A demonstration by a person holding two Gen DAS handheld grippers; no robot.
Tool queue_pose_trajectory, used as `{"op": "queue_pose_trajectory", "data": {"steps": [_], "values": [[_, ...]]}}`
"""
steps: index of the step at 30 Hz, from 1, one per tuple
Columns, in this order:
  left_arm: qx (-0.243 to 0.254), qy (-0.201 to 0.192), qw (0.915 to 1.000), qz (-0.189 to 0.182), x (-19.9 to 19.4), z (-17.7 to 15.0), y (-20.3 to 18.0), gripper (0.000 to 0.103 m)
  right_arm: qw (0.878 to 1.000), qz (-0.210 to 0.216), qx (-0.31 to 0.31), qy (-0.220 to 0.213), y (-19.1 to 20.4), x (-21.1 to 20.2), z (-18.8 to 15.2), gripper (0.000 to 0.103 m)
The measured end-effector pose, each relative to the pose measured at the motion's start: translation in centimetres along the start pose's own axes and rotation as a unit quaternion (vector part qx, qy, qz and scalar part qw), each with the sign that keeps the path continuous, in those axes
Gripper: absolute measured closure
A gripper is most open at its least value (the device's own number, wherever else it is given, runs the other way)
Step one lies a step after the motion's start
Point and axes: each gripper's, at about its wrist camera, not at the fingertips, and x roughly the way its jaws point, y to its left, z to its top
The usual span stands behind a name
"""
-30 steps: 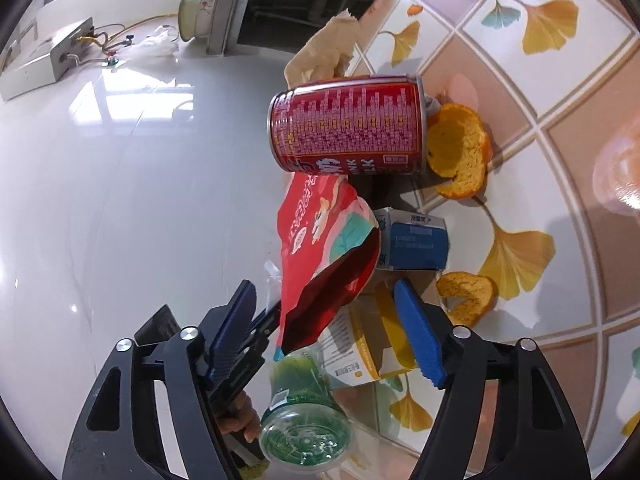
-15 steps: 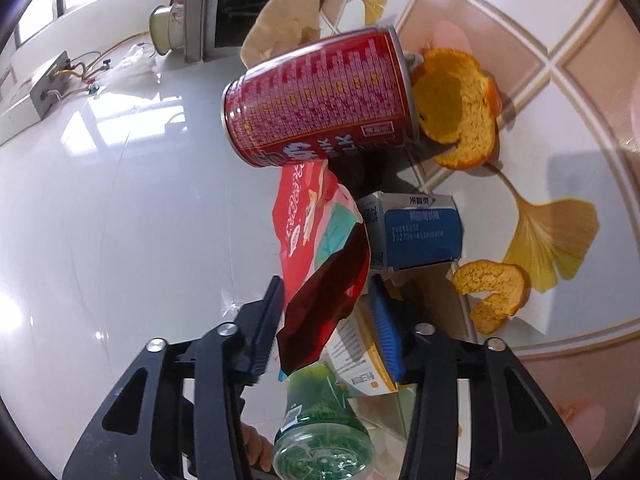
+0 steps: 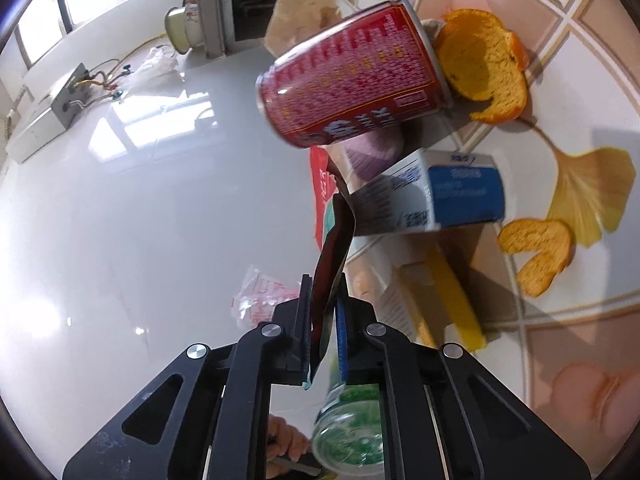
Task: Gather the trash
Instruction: 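Lift both held items and turn toward the blue wastebasket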
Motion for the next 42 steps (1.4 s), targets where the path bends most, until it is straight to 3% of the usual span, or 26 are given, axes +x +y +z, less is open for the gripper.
{"op": "queue_pose_trajectory", "data": {"steps": [20, 34, 42], "values": [[-0.002, -0.082, 0.9966, 0.000, -7.7, 0.7, -0.9, 0.103, 0.995, 0.043, -0.078, -0.048, 5.2, -5.3, -2.8, 0.098], [0.065, -0.119, 0.9888, -0.062, -9.4, 3.3, -9.8, 0.103, 0.988, 0.053, -0.073, -0.127, 1.4, -15.9, -6.4, 0.098], [0.083, -0.119, 0.9866, -0.075, -9.4, 3.3, -12.9, 0.103, 0.992, 0.011, -0.067, -0.110, -3.1, -18.5, -9.9, 0.098]]}}
